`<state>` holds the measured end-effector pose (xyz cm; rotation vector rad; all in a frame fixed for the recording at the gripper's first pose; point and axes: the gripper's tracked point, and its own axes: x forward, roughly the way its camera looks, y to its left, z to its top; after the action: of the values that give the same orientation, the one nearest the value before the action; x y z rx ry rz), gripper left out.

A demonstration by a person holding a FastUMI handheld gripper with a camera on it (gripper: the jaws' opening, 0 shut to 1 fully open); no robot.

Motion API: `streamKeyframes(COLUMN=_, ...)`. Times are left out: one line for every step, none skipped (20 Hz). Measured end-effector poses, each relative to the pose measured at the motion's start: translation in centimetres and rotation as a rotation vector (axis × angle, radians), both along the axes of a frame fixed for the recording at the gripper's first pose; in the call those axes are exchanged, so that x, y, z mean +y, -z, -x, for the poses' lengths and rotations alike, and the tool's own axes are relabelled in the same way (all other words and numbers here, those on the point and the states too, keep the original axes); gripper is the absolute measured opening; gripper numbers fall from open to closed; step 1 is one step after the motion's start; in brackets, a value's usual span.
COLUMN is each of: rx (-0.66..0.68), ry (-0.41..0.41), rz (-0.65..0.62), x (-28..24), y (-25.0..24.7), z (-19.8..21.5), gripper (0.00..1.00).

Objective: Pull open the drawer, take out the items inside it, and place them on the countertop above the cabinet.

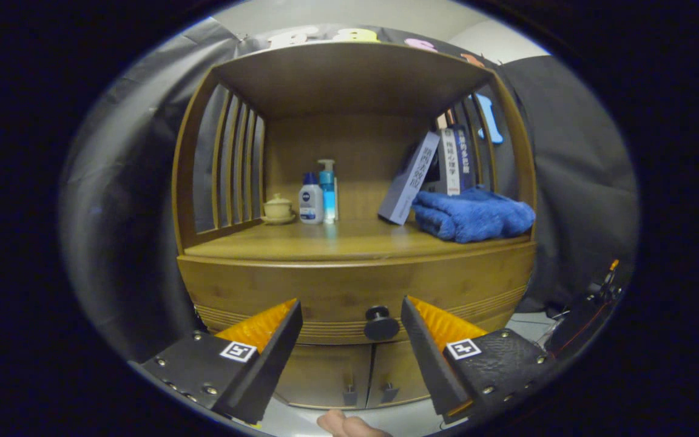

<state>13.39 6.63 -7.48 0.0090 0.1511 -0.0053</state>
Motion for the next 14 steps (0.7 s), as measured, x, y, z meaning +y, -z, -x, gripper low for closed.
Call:
streamKeyframes(rx=0.029, ry=0.009, rz=0.008, x=0.0, y=1.4, z=-0.7, gripper=0.98)
streamKeyframes(rx=0.057, ry=0.021, rz=0.017, x=-0.1, y=2.6, z=-1.1, gripper=0.98)
streamKeyframes(rx=0.066, ry=0.036, rz=0.023, x=-0.5, y=3.1, z=-1.4, gripper=0.98)
streamKeyframes(rx=0.029, ry=0.041, rz=0.028, x=-0.4, y=2.3, z=-1.6, gripper=0.98)
streamKeyframes(rx=0.042, ry=0.052, rz=0.032, x=-0.4, y=2.7, z=-1.7, gripper=0.97)
streamKeyframes(rx=0.038, ry=0.054, rz=0.036, x=-0.4, y=2.7, z=-1.4, gripper=0.96)
streamKeyframes(rx=0.022, ry=0.057, rz=0.034, x=-0.4, y=2.3, z=-1.2, gripper=0.98)
streamKeyframes(rx=0.011, ry=0.067, rz=0.045, x=-0.8, y=2.0, z=-1.2, gripper=0.97)
streamKeyframes(rx=0.001, ry=0.095, rz=0.057, x=-1.7, y=2.1, z=-1.1, gripper=0.97)
streamKeyframes(rx=-0.002, ry=0.109, rz=0.058, x=-2.2, y=2.3, z=-1.3, gripper=0.97)
streamKeyframes(rx=0.006, ry=0.115, rz=0.053, x=-2.4, y=2.6, z=-1.8, gripper=0.97)
streamKeyframes(rx=0.027, ry=0.119, rz=0.059, x=-2.7, y=3.3, z=-2.3, gripper=0.97)
streamKeyframes(rx=0.027, ry=0.118, rz=0.067, x=-3.1, y=3.5, z=-3.2, gripper=0.97)
streamKeyframes(rx=0.042, ry=0.094, rz=0.066, x=-2.9, y=3.9, z=-4.1, gripper=0.89)
